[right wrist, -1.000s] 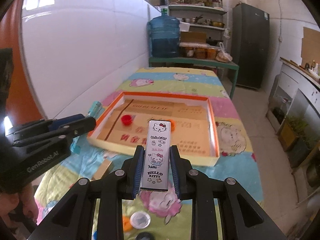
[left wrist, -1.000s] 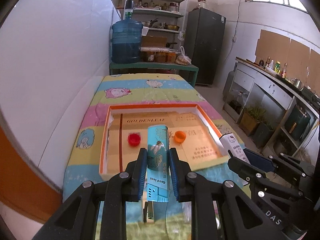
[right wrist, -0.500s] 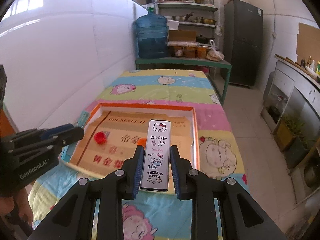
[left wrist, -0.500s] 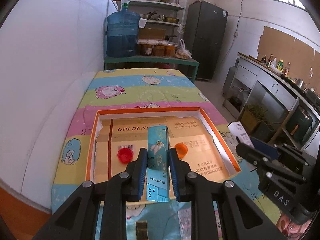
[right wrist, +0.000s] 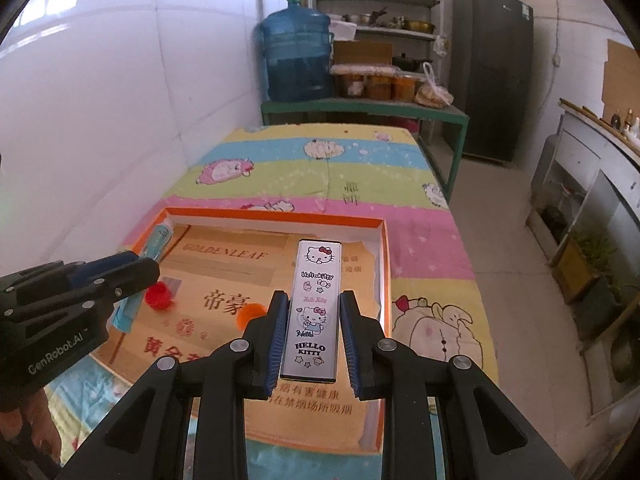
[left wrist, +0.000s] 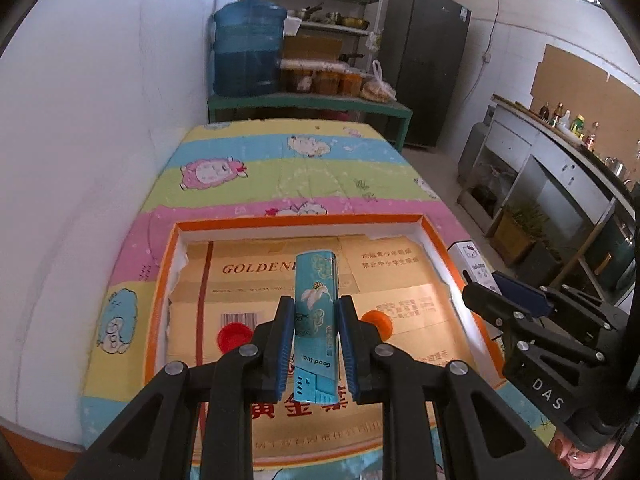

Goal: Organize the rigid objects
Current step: 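Carry the teal tube in the left gripper while the right carries the Hello Kitty box into the lid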

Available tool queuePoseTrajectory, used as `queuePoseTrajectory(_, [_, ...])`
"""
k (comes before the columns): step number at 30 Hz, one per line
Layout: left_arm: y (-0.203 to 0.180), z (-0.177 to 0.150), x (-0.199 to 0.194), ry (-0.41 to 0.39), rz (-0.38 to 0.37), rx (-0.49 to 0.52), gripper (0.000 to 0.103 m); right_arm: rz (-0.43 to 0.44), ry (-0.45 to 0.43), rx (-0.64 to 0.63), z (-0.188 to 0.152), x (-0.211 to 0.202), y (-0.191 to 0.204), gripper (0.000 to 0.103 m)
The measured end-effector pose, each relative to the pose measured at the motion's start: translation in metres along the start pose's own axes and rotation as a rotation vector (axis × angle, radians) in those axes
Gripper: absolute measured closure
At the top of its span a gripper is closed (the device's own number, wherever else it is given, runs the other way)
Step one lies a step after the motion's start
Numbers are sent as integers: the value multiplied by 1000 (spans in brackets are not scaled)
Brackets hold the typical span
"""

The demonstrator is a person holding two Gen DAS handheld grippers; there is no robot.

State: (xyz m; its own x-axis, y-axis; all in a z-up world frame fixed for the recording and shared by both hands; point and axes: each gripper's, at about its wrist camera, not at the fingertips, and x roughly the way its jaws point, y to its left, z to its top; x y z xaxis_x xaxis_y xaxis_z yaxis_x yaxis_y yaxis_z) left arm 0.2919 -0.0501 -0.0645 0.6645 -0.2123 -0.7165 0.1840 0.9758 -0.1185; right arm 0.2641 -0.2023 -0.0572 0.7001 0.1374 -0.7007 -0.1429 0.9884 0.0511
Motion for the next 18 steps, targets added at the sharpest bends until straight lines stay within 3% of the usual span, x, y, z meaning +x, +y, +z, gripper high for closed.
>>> queuePoseTrajectory(18, [3, -4, 53, 102, 15, -8, 80, 29, 102, -13, -7, 58, -5, 76])
